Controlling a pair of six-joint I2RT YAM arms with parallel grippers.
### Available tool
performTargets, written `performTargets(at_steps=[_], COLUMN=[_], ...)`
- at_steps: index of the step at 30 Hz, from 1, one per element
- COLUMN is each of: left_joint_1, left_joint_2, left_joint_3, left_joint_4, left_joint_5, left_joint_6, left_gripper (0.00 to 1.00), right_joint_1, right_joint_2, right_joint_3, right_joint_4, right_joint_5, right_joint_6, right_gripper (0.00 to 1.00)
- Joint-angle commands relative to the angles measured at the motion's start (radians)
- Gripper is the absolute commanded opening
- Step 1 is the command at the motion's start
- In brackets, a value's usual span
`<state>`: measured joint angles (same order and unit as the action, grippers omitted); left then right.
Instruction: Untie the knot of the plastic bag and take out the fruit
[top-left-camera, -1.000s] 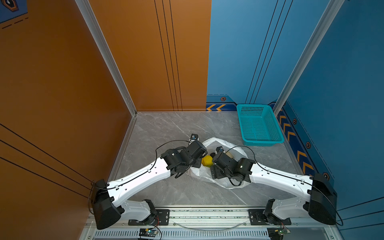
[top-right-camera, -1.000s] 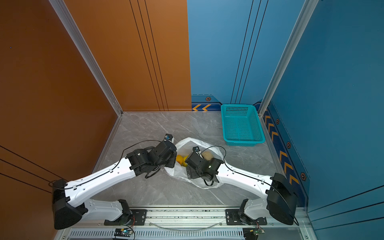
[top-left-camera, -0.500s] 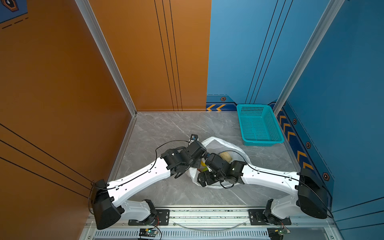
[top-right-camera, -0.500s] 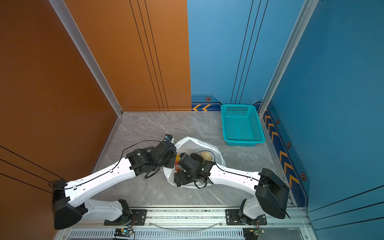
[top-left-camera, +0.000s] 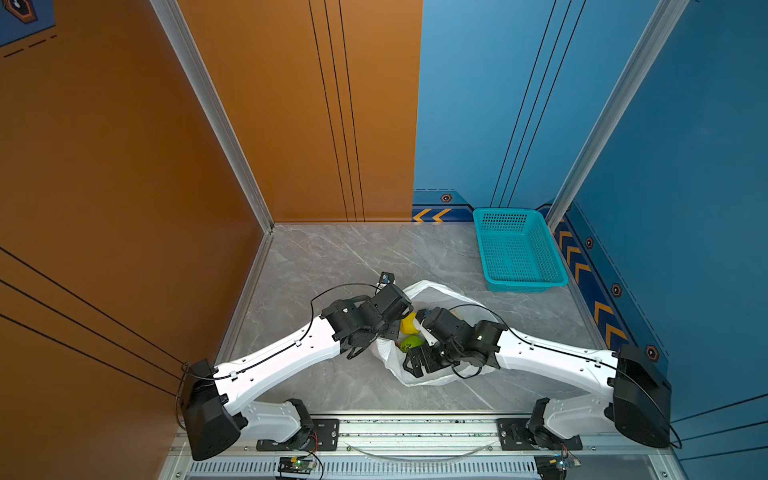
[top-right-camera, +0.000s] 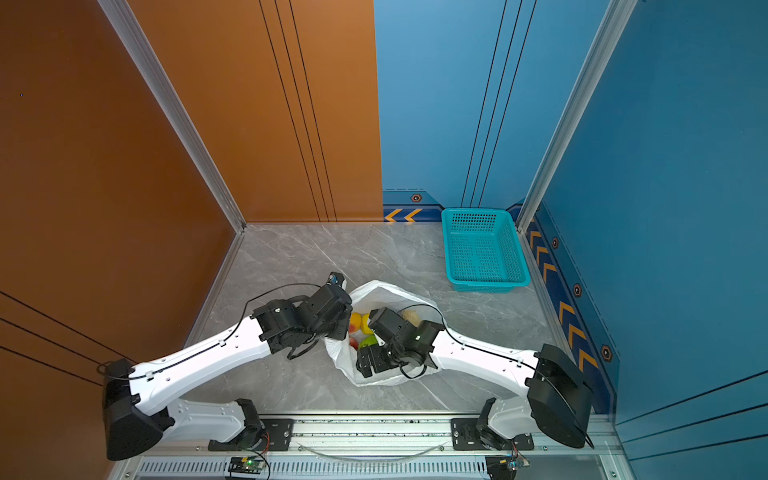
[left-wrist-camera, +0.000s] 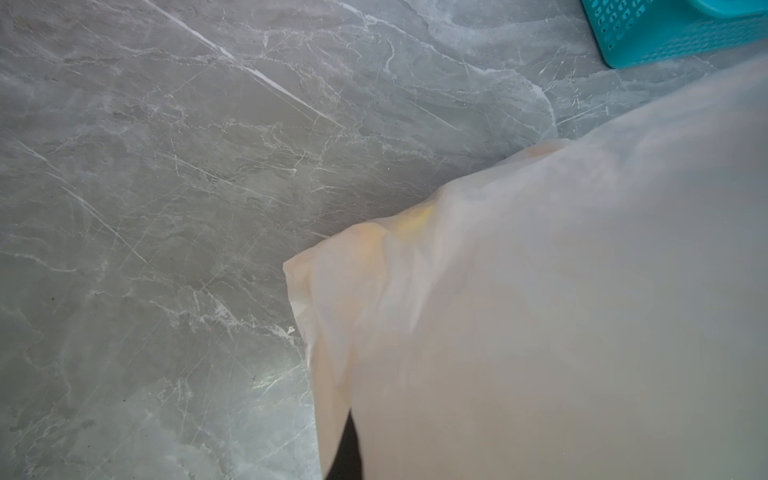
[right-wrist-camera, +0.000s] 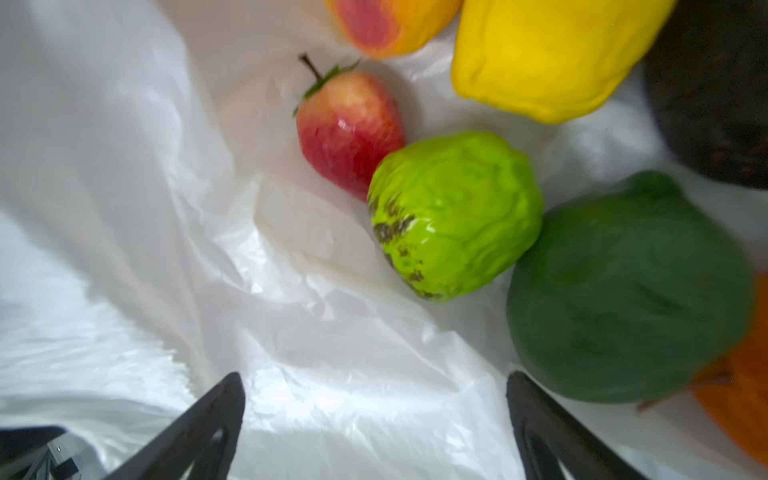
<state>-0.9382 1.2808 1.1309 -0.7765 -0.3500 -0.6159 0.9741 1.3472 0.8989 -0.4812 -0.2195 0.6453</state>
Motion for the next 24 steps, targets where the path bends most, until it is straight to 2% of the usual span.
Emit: performTargets(at_steps=[1,5,9,14,19,24], left_joint_1=[-0.023,-0.040,-0.047,-0.050,-0.054,-0.055], left_joint_2=[-0.035,-0.064,-0.074,-0.073,-0.058,-0.063], left_joint_3=[-0.032,-0.056,-0.053,-0.058,-0.068,-0.071], left_joint_4=[-0.036,-0.040,-0.038,-0.037,-0.034,-0.034], left_joint_5=[0.028,0.022,-0.002,-0.005,-0.004,-0.012], left_joint_6=[-0.028,-0.050,-0.051,-0.058,-0.071,-0.077], left_gripper=[0.00,0.00,0.00,0.00,0.00,0.00], right_joint_1=[-0.039,-0.042,0.018,0.103,0.167,0.187], right_joint_2=[-0.041,-0.003,0.087,0.129,0.139,0.176], right_joint_3=[0.007,0.029,0.060,0.076,0.057,0.001], right_joint_4=[-0.037,-0.033,-0.032,-0.071,-0.130,-0.131], right_joint_5=[0.054,0.133,0.225,0.258,0.265,0.247], right_joint_6=[0.016,0.040,0.040,0.056,0.087,0.090], right_gripper=[0.99,0.96,0.94,0.94,0.98,1.00])
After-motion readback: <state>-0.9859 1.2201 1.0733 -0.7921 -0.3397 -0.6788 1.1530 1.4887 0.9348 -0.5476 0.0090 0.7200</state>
